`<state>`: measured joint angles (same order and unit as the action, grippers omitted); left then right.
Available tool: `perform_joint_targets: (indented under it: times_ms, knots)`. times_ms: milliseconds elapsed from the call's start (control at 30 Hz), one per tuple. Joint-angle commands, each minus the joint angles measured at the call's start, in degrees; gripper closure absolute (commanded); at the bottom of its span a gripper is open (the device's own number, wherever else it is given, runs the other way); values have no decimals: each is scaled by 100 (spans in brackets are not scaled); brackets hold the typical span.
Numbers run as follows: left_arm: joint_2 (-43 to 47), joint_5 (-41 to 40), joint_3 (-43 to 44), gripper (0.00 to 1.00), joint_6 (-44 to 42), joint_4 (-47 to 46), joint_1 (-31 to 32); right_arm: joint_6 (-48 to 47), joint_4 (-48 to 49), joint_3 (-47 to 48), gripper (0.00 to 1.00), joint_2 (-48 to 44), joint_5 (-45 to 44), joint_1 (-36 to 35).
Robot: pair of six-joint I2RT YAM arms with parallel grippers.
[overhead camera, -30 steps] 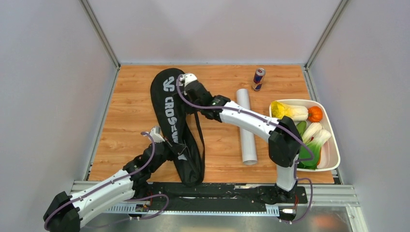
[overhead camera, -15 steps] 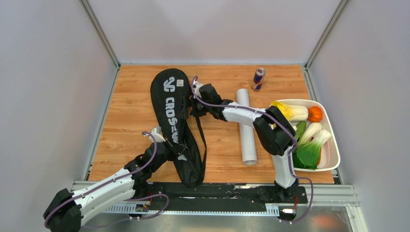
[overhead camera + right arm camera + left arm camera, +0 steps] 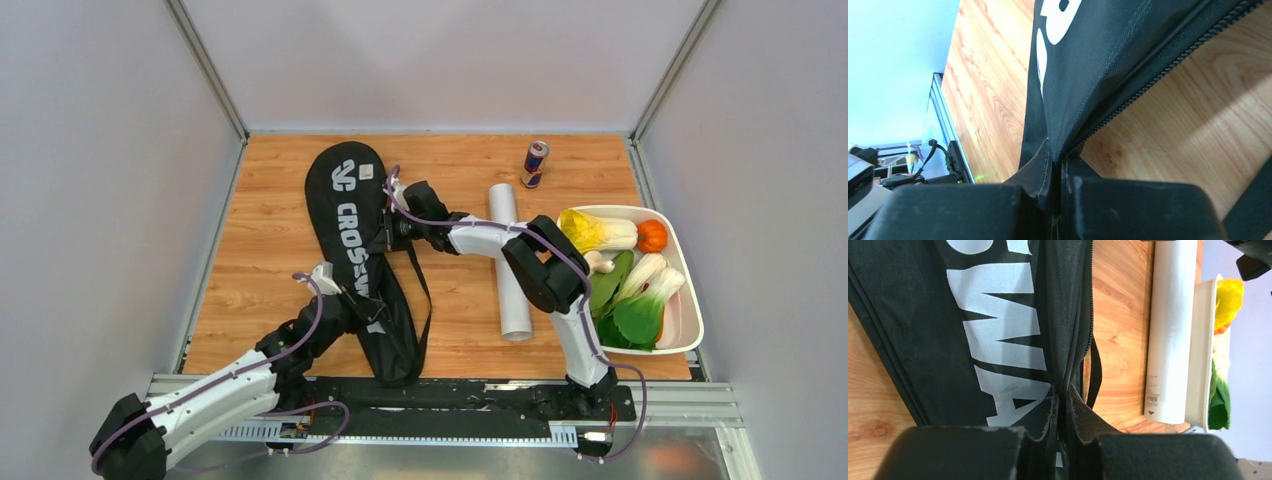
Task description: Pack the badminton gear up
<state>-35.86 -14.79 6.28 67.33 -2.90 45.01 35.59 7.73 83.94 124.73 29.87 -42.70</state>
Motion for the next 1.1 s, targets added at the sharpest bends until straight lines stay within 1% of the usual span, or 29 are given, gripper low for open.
perform_joint_targets:
  times_ms: [0, 33, 67, 100, 133, 167, 233, 333, 367, 400, 433, 533, 600, 633, 667, 700, 733, 767, 800, 833, 933, 967, 1067]
  knots:
    - [312, -427, 390, 78, -261, 318, 7, -474, -248, 434, 100, -383, -210, -11]
    - [432, -556, 578, 74, -382, 646, 3, -656, -561, 571, 100, -472, -357, -11]
    - [488, -641, 798, 62, -446, 815, 6, -842, -935, 718, 100, -554, -500, -11]
    - [612, -827, 915, 57, -569, 1186, 7, -1019, -1292, 881, 100, -645, -665, -22]
    - [679, -931, 1179, 47, -679, 1375, 5, -1204, -1566, 1034, 100, -751, -838, -20]
    - [798, -1150, 1313, 39, -740, 1765, 2, -1362, -1829, 1143, 100, -853, -1000, -27]
    - [931, -1472, 1808, 33, -978, 2305, 7, -1720, -2339, 1377, 100, -1049, -1397, -36]
    - [935, -1937, 2712, 30, -1376, 2972, -1, -2220, -3023, 1661, 100, -1293, -1966, -45]
    - [851, -2170, 2883, 30, -1458, 3245, -1, -2389, -3196, 1752, 100, -1346, -2158, -46]
    - [794, -2262, 3209, 30, -1628, 3345, -4, -2566, -3364, 1840, 100, -1387, -2300, -58]
    - [655, -2445, 3351, 30, -1715, 3501, -13, -2733, -3562, 1964, 100, -1418, -2459, -67]
    - [216, -2591, 3954, 29, -2106, 3640, -166, -3140, -4088, 2368, 100, -1457, -2969, -134]
    - [-93, -2382, 4242, 29, -2246, 3671, -482, -3343, -4217, 2441, 100, -1573, -3423, -193]
    - [-192, -2068, 4329, 29, -2275, 3672, -798, -3454, -4226, 2430, 100, -1647, -3577, -246]
    - [-387, -1881, 4494, 29, -2316, 3671, -980, -3614, -4220, 2421, 100, -1726, -3716, -295]
    - [-488, -1477, 4574, 29, -2310, 3677, -1397, -3790, -4223, 2408, 100, -1803, -3850, -356]
    - [-676, -1287, 4724, 29, -2283, 3696, -1592, -3966, -4212, 2389, 100, -1881, -3992, -432]
    - [-760, -995, 4794, 29, -2249, 3707, -1985, -4146, -4177, 2364, 100, -1947, -4196, -516]
    - [-909, -874, 4937, 29, -2145, 3732, -2189, -4345, -4128, 2349, 100, -2005, -4365, -597]
    - [-973, -663, 5002, 29, -2075, 3738, -2530, -4572, -4042, 2317, 100, -2062, -4505, -691]
    - [-1105, -160, 5200, 30, -1589, 3615, -3169, -5348, -3321, 1930, 100, -2276, -5132, -946]
    - [-1111, -57, 5226, 30, -1382, 3600, -3470, -5613, -3031, 1741, 100, -2365, -5257, -1004]
    - [-1235, 255, 5513, 30, -1061, 3861, -4009, -6149, -2276, 1375, 100, -2532, -5393, -1040]
